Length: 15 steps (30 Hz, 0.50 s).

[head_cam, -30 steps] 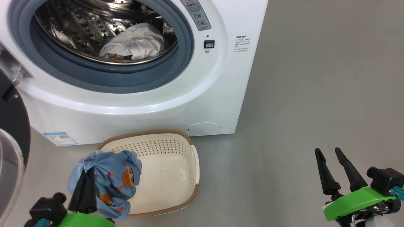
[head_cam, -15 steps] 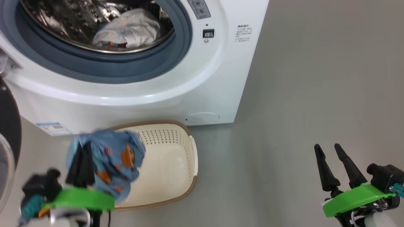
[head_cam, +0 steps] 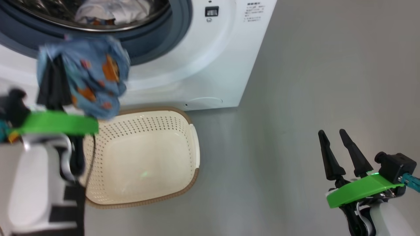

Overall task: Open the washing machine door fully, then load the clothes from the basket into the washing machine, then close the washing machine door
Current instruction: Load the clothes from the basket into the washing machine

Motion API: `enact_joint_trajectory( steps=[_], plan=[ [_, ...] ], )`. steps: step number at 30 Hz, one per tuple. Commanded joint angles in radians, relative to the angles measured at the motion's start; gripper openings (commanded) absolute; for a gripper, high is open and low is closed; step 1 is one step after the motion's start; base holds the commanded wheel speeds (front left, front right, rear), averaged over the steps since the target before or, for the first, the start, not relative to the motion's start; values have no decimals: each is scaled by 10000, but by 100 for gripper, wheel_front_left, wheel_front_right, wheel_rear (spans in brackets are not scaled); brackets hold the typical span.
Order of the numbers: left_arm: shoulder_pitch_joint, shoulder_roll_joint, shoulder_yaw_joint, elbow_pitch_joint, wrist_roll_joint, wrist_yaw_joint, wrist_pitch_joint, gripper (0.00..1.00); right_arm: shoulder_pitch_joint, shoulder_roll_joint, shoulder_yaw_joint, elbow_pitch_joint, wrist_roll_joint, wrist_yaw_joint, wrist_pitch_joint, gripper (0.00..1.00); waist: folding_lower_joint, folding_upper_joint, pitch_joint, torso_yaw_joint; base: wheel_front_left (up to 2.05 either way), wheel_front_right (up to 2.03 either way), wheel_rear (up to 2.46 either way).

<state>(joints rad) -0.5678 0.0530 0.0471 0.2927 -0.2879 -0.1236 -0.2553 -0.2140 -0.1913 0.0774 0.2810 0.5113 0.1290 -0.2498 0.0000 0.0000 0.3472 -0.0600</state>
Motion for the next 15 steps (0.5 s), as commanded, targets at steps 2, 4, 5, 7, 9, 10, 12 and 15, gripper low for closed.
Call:
enact_joint_trajectory(
  steps=[2,4,5,7,9,10,12,15],
  plan=[
    [-878,434,315,154,209,-34,-65,0,-193,-4,268,-225,1,17,-120,100,0,0,310,-232,0,0,0],
    [-1432,559,309,598,328,-39,-65,0,-279,61,350,-220,10,17,-120,100,0,0,425,-351,0,0,0],
    [-1707,596,335,818,361,-41,-65,0,-315,91,391,-215,13,17,-120,100,0,0,474,-407,0,0,0],
    [-2215,710,310,1361,461,-46,-65,0,-385,153,458,-203,31,17,-120,100,0,0,579,-532,0,0,0],
    [-2700,811,234,2043,552,-50,-65,0,-457,206,515,-198,48,17,-120,100,0,0,699,-648,0,0,0],
    [-2946,880,188,2425,614,-52,-65,0,-497,236,545,-197,54,17,-120,100,0,0,760,-713,0,0,0],
    [-3434,983,110,3180,694,-55,-65,0,-575,289,608,-202,66,17,-120,100,0,0,880,-835,0,0,0],
    [-4106,1092,81,4211,691,-59,-65,0,-685,369,711,-203,87,17,-120,100,0,0,1044,-1011,0,0,0]
  ],
)
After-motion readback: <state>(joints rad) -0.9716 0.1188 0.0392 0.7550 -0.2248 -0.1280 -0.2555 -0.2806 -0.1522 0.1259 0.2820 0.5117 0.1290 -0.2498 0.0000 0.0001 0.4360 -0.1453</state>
